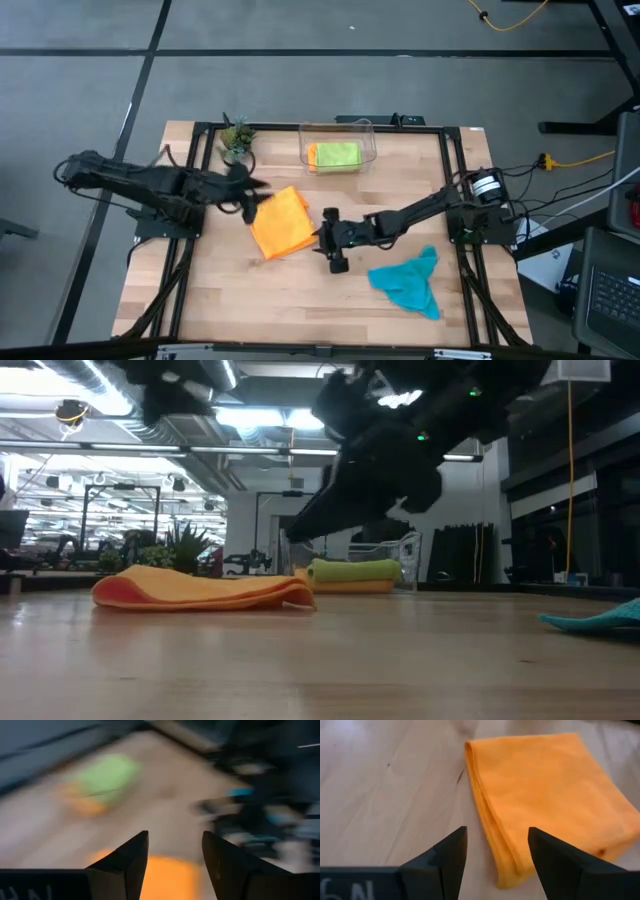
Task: Fold microfiber towels
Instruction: Fold the orange microfiber cloth
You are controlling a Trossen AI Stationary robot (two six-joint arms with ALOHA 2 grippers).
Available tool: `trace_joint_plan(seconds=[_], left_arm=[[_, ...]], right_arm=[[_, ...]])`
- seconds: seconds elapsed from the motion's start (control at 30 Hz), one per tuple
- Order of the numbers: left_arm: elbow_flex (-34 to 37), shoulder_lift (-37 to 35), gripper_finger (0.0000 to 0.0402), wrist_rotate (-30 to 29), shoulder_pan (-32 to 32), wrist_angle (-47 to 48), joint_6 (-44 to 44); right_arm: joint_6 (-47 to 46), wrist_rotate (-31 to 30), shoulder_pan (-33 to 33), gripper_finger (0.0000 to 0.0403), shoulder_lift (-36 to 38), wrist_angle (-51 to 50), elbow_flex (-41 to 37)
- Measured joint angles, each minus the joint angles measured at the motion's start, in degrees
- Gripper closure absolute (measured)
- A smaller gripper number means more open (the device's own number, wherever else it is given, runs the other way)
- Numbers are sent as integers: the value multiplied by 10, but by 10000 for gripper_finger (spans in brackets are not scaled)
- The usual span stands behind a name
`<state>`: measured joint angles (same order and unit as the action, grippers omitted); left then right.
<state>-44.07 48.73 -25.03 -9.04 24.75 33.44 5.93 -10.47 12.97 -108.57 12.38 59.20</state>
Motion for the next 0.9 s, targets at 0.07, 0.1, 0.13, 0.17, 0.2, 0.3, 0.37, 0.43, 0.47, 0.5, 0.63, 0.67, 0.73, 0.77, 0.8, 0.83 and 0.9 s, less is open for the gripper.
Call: trace_joint_plan(seconds=[0.07,0.1,0.13,0.17,0.2,0.3,0.37,0.43,0.47,0.5,0.63,0.67,0.73,0.77,0.8,0.83,0.9], left_arm=[[52,3,223,84,0,-132,-30],[74,6,223,120,-1,-186,-40],[92,14,223,149,-5,-245,-48],[109,21,223,170,-9,-291,-53],[125,27,223,180,-13,-321,-55],[153,40,223,185,-30,-377,-55],[159,45,223,185,-40,-380,-55],[163,46,223,183,-49,-374,-55],[164,46,223,183,-53,-376,-54],[164,46,223,183,-57,-378,-53],[164,46,223,181,-68,-378,-53],[164,46,223,181,-71,-378,-53],[164,46,223,181,-75,-377,-53],[164,46,223,181,-78,-377,-53],[164,46,223,181,-80,-376,-53],[164,46,223,181,-81,-374,-53],[164,46,223,180,-84,-375,-54]], right_arm=[[3,0,4,191,-13,-26,20],[4,0,5,191,-21,-40,27],[4,-1,6,191,-29,-44,35],[4,-5,7,191,-35,-49,39],[5,-10,7,191,-41,-52,42],[8,-30,8,191,-58,-51,45],[7,-64,7,191,-65,-52,45],[8,-94,7,191,-66,-52,45],[13,-102,7,191,-65,-50,45],[20,-108,7,191,-65,-49,45],[36,-105,7,191,-66,-52,45],[35,-96,6,191,-69,-53,45],[34,-90,7,191,-72,-65,44],[35,-90,8,191,-72,-67,44],[35,-90,10,191,-72,-65,44],[35,-93,11,191,-72,-64,44],[38,-108,12,191,-72,-64,44]])
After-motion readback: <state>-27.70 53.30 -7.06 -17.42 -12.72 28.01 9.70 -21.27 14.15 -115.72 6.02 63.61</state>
